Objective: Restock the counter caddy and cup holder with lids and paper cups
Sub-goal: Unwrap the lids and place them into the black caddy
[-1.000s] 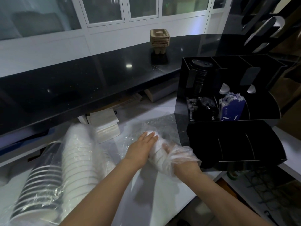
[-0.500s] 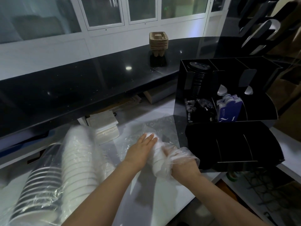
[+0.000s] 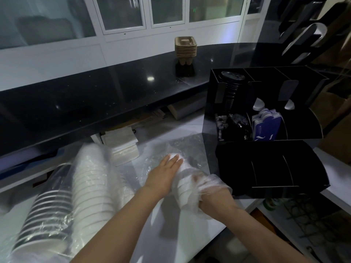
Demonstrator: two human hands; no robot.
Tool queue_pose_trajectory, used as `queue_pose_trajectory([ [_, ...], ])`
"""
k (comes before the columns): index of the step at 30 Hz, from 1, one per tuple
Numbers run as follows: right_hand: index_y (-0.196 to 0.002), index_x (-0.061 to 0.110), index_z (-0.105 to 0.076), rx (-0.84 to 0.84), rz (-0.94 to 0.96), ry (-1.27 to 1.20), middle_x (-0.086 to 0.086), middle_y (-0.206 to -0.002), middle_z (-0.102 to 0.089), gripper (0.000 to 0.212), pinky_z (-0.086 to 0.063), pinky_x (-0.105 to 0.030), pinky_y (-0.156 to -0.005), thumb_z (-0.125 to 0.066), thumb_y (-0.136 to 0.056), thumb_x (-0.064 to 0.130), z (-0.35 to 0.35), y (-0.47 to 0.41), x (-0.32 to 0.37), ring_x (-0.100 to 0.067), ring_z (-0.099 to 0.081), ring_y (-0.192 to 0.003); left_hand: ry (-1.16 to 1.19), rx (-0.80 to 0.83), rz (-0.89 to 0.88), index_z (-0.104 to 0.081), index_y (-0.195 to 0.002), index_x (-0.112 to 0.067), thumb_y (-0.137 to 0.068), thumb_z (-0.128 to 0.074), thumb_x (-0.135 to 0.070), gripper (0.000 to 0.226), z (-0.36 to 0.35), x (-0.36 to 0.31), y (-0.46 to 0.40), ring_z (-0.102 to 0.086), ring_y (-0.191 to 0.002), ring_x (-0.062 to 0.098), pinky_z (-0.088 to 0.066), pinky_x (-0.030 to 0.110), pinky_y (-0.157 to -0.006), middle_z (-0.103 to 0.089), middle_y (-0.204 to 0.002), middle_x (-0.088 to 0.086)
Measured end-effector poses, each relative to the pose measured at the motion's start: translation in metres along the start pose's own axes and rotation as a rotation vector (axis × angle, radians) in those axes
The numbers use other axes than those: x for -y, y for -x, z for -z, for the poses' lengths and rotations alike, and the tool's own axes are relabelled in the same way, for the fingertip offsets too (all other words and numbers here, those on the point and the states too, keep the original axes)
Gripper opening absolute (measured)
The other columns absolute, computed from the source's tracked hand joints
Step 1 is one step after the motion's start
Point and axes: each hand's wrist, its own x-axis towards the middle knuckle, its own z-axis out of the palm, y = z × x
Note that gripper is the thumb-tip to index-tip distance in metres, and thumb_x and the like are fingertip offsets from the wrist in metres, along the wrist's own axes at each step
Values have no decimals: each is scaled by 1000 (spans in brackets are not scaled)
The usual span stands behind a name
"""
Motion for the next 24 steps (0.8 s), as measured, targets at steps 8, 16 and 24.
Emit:
queue_pose_trajectory([
  [8,-145,18,-33,294,-44,-108,-3,-144,-39,55,-44,-42,-95,-45,-96,40,19,-7,8,-23,-39,-134,-15,-11,13,-5,-154,-26,-85,-50,10,90,-4,-1,2,4,-149,17,-44,34,-100,2,-162,-8],
  [16,-130,5,-54,89,34,-125,-16,-116,-64,58,-54,-47,-71,-61,-80,33,1,6,-3,-36,-67,-96,-107,-21,59,0,-154,-22,-86,-53,9,91,-5,4,-2,0,-149,23,-38,33,-106,1,-162,-3],
  [24,-117,5,-63,-28,63,-82,-18,-84,-67,63,-49,-34,-47,-78,-67,41,14,26,-9,-31,-65,-63,-200,-113,69,3,-153,-33,-91,-51,-2,88,-4,27,-10,-34,-138,29,-42,39,-103,-17,-159,5],
])
